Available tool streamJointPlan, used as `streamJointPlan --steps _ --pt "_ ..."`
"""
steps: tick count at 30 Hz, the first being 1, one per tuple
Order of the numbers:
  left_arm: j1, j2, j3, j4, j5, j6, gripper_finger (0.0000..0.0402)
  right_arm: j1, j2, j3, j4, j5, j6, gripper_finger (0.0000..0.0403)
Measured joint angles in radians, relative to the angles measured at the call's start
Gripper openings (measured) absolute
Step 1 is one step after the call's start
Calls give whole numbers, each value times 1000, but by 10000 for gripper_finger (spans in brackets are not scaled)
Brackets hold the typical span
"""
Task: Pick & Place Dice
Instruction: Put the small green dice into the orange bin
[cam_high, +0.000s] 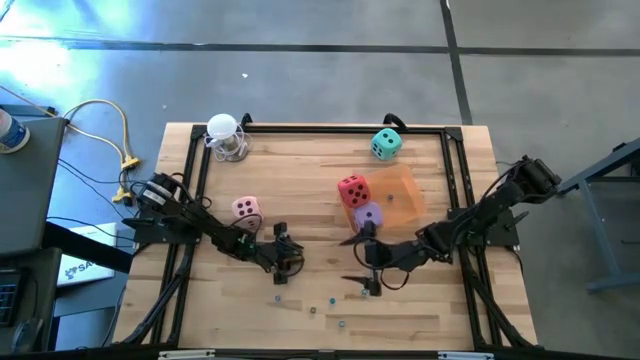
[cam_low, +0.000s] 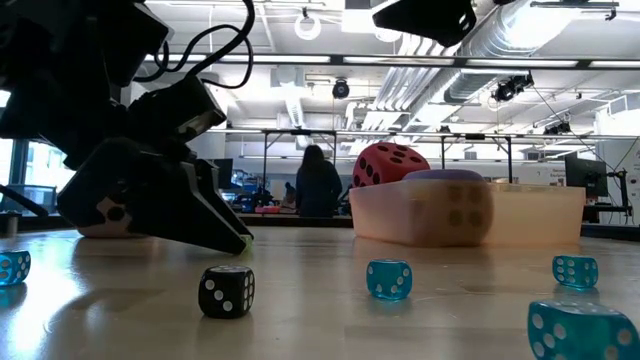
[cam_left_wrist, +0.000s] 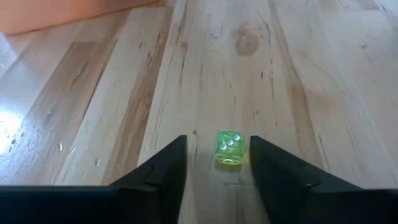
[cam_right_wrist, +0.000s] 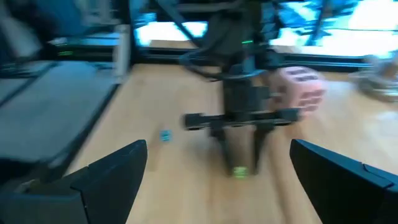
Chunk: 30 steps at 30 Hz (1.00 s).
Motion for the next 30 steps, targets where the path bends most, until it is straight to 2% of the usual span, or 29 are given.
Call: streamJointPlan --steps 3,7,12,15,18,23,27,30 --pt "0 0 0 -8 1 0 125 1 0 0 13 -62 13 386" --pt "0 0 0 -14 2 3 84 0 0 0 16 -78 17 386" --pt "0 0 0 -17 -3 3 51 0 0 0 21 -79 16 386" --pt "0 0 0 -16 -23 6 44 0 0 0 31 -69 18 387" --pt "-5 -7 -3 12 -69 71 43 -3 0 0 44 -29 42 386" --pt "-38 -84 22 103 -187 224 43 -58 0 0 37 18 195 386" --pt "-75 -152 52 117 -294 332 42 -127 36 0 46 -54 310 375" --pt "-94 -179 83 135 -313 380 43 -169 88 0 87 -112 347 357"
